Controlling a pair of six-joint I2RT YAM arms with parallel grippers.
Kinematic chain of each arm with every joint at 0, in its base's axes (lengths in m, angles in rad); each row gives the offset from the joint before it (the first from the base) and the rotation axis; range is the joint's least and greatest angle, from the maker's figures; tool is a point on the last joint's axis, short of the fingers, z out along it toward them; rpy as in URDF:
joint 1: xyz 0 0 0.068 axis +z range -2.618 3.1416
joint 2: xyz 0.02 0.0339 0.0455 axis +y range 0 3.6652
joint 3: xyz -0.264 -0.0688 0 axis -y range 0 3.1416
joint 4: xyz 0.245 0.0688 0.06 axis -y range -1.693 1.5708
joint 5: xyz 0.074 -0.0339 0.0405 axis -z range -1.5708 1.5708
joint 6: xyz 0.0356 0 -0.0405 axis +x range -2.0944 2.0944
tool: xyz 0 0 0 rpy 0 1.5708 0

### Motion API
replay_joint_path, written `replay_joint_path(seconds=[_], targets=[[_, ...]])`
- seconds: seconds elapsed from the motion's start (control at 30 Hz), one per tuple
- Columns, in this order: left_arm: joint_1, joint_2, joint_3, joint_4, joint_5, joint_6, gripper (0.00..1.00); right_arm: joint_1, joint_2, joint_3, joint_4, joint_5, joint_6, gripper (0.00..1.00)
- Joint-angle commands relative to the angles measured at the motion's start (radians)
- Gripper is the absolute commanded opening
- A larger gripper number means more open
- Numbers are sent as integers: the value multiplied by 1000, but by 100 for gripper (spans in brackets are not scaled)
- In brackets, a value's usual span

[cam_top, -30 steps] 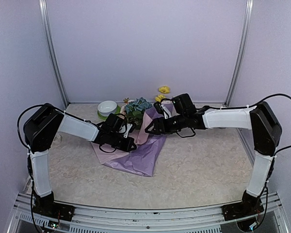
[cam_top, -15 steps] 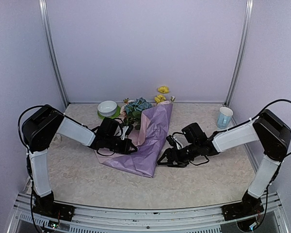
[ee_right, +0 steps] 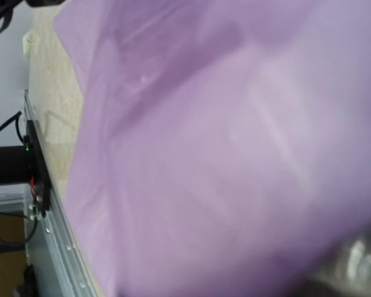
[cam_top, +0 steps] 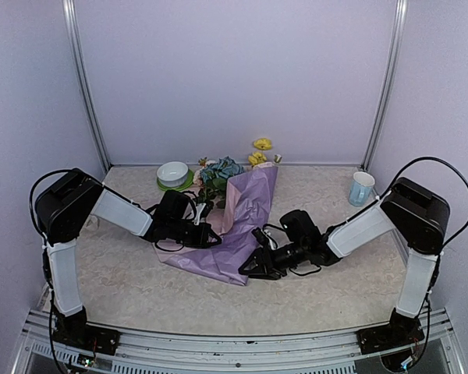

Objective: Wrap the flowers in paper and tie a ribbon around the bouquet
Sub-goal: Move the 2/3-folded wrapping paper to the center of the board.

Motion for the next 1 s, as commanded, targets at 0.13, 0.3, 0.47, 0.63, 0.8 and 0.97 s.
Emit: replay_joint_path(seconds=[0.13, 0.3, 0.47, 0.63, 0.8, 0.97], targets=[[22, -24, -45, 32, 19, -27, 0, 20, 69, 24, 59, -25, 35, 10], [26, -46, -85, 52, 64, -45, 0, 12, 32, 21, -49, -4, -33, 0], [19, -125, -181, 121, 126, -101, 0, 12, -51, -23, -185, -2, -126, 0], [-58, -194, -243, 96, 65, -101, 0, 18, -129, -104, -266, -20, -167, 0], [-126, -207, -263, 99, 0, -132, 0, 35, -191, -150, -362, -35, -212, 0], [-114, -199, -272, 117, -11, -137, 0, 35, -246, -191, -442, -22, -243, 0]])
